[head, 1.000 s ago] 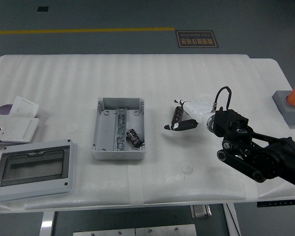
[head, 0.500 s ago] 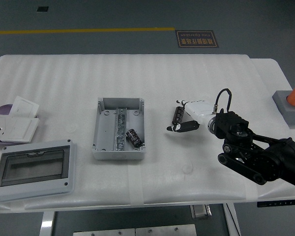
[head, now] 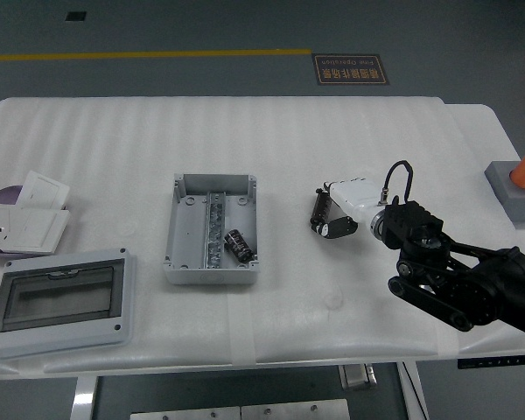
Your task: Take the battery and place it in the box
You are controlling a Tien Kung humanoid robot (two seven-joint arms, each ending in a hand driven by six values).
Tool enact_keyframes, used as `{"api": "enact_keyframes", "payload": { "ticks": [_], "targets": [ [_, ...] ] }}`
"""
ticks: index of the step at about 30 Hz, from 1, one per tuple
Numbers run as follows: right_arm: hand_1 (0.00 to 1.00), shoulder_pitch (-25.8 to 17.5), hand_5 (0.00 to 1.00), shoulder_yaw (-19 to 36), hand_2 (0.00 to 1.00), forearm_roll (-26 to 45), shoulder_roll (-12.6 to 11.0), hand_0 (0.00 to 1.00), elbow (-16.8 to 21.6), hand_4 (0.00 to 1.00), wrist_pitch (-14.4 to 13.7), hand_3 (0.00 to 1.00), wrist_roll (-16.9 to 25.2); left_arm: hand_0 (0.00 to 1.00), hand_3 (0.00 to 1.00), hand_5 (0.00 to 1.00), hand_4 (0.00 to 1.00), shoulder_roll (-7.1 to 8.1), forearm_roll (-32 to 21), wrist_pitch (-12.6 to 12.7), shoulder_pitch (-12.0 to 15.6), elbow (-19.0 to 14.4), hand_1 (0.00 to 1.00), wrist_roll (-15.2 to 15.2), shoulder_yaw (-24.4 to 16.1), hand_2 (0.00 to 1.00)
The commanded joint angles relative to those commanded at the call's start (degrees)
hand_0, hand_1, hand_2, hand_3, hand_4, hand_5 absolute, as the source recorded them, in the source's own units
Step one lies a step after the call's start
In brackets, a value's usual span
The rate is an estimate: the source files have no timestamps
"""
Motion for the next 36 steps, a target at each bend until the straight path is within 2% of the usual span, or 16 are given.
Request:
{"api": "enact_keyframes", "payload": {
  "ticks": [2,3,8,9,20,28,32,36],
  "targets": [
    [0.764,0.0,0.461,-0.2,0.734,0.1,0.1,0.825,-0.2,0.754,-0.4,0.849,0.1,0.641,0.565,0.452,0.44,-0.01,-0.1,0.0,0.0,0.0,0.658,-0.1,0.1,0.525],
    [0.731,-0.1,0.405,-0.4,0.669,0.2,0.1,0.767,-0.3,0.676,-0.6,0.752,0.2,0.641,0.566,0.454,0.441,-0.01,-0.2,0.1,-0.1,0.0,0.658,-0.2,0.2,0.526],
    [0.731,-0.2,0.405,-0.8,0.669,0.8,0.2,0.767,-0.6,0.676,-1.5,0.752,0.7,0.641,0.566,0.454,0.441,-0.02,-0.5,0.3,-0.1,0.0,0.658,-0.7,0.4,0.526],
    [0.689,-0.2,0.289,-0.8,0.602,0.9,0.2,0.736,-0.7,0.521,-1.7,0.707,0.9,0.64,0.566,0.459,0.444,-0.01,-0.5,0.4,-0.1,0.0,0.656,-0.7,0.4,0.526],
    [0.678,-0.4,0.296,-1.2,0.587,1.4,0.1,0.732,-0.8,0.512,-4.0,0.705,2.1,0.637,0.566,0.461,0.443,-0.01,-0.7,0.9,-0.1,0.0,0.657,-1.5,0.5,0.527],
    [0.651,-0.7,0.298,-0.7,0.556,1.1,-0.1,0.682,-0.1,0.5,-4.7,0.693,2.2,0.633,0.569,0.464,0.445,0.03,-0.5,1.1,-0.1,0.0,0.652,-1.7,0.2,0.535],
    [0.651,-1.5,0.298,1.4,0.556,1.0,-0.6,0.682,2.8,0.5,-5.2,0.693,1.9,0.633,0.569,0.464,0.445,-0.01,-0.3,1.1,0.0,0.1,0.652,-1.7,0.0,0.535],
    [0.641,-2.7,0.305,4.6,0.548,2.9,-0.6,0.671,7.3,0.492,-6.9,0.689,2.1,0.628,0.57,0.466,0.446,-0.07,0.2,1.1,0.0,0.1,0.65,-1.5,-0.4,0.538]
  ]
}}
